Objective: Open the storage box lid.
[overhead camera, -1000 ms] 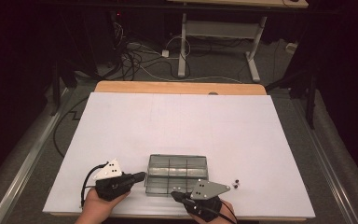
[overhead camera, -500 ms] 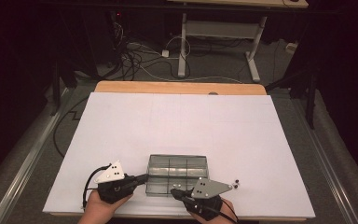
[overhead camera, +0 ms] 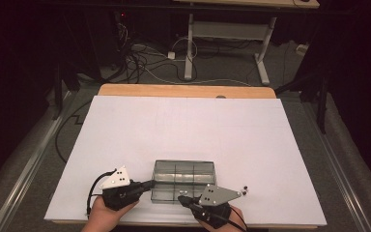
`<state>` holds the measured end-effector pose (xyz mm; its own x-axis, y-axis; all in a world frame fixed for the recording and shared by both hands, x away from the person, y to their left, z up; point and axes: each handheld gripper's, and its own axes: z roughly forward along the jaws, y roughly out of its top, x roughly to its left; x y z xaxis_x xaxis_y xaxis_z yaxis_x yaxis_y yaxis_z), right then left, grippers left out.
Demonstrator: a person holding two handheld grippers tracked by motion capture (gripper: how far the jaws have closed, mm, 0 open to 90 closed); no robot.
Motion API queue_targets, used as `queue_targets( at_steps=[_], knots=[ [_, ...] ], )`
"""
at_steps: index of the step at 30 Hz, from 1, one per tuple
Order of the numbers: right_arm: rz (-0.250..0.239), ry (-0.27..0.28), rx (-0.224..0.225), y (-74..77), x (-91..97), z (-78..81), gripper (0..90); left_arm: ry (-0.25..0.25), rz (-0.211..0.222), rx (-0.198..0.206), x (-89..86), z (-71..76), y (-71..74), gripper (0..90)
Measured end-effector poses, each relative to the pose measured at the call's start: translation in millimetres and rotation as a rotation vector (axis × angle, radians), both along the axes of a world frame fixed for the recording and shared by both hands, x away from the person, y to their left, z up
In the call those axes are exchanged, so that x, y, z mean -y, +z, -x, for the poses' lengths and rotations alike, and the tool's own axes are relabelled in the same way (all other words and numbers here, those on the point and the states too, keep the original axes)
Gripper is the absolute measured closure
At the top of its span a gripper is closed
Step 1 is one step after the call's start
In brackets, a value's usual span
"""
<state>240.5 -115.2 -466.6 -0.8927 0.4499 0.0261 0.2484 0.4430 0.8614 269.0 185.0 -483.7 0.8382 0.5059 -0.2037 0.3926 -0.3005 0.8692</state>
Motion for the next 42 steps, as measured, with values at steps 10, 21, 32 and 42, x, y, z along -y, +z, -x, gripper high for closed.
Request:
queue_targets(
  at_steps=[10,21,32,42],
  knots=[
    [0.006,-0.046,0.013,1.2,16.2,-5.2,90.0,0.014,0.021,0.015,-1.0,-4.0,4.6,87.4],
    [0.003,-0.12,0.028,4.7,40.9,-12.8,90.0,0.017,0.036,0.021,2.3,-10.3,8.2,87.5],
    [-0.002,-0.191,0.027,6.5,66.2,-18.2,90.0,0.024,0.046,0.021,2.6,-17.0,9.1,87.5],
    [-0.005,-0.265,0.029,6.0,88.9,-30.9,90.0,0.021,0.046,0.019,3.9,-19.4,8.1,87.5]
  ],
)
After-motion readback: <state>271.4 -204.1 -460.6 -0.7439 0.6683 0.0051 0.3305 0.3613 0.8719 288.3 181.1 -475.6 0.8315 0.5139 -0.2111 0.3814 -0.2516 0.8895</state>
